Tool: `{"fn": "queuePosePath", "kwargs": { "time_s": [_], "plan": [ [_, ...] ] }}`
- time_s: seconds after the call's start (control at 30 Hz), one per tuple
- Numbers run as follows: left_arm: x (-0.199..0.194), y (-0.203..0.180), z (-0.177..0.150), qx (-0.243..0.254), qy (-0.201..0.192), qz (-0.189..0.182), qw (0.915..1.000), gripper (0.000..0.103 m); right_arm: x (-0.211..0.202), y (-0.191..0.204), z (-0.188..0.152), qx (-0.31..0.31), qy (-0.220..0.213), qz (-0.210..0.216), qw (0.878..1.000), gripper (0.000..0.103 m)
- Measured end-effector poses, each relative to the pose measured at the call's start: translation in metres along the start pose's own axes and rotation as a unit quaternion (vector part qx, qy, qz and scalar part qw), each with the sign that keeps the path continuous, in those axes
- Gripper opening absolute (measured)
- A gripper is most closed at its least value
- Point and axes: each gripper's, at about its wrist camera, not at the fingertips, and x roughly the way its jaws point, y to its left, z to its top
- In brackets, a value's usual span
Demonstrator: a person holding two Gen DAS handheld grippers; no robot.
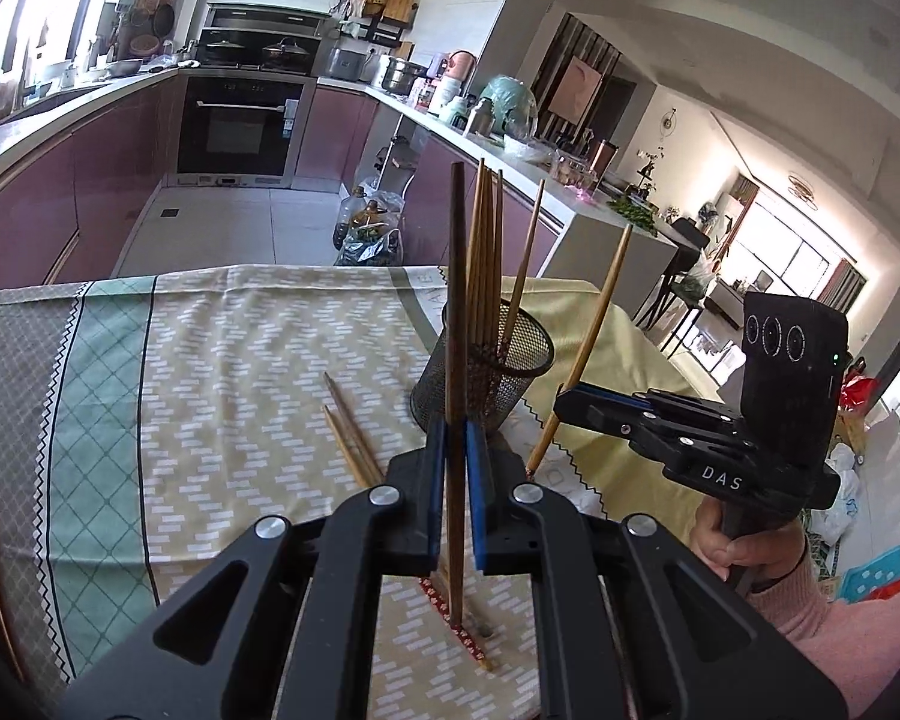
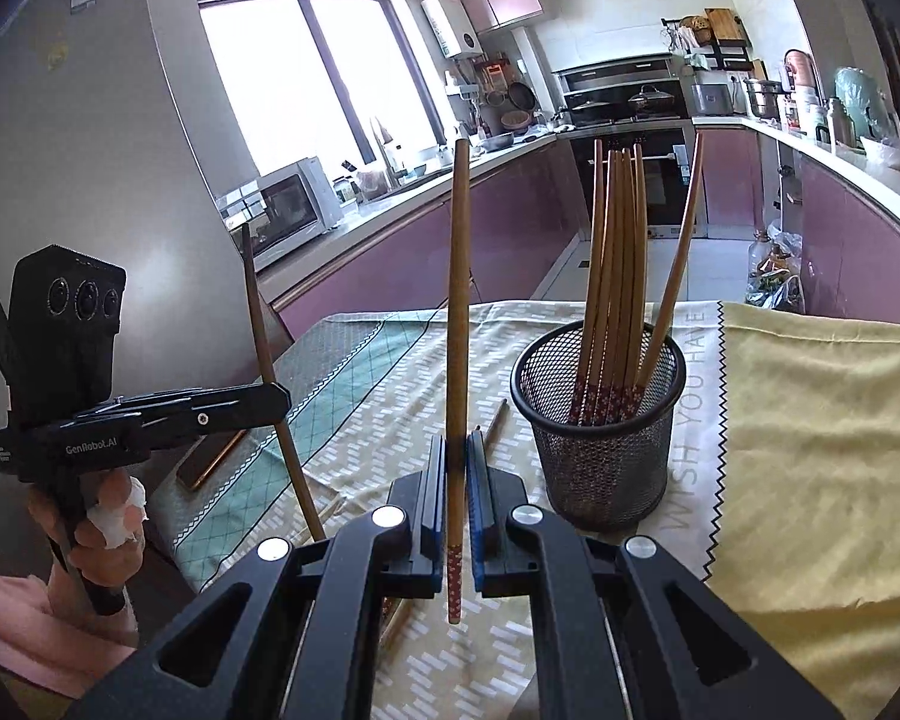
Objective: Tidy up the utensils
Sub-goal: 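Lift both chopsticks upright and lower them into the mesh cup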
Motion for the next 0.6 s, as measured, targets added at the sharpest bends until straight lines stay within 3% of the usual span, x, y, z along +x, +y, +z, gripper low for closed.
{"fn": "queuePosePath", "kwargs": {
  "time_s": [0.6],
  "plan": [
    [-0.009,-0.037,0.072,0.029,-0.086,-0.025,0.9955,0.007,-0.037,-0.009,0.051,-0.024,-0.073,-0.029,0.997,0.006]
  ]
}}
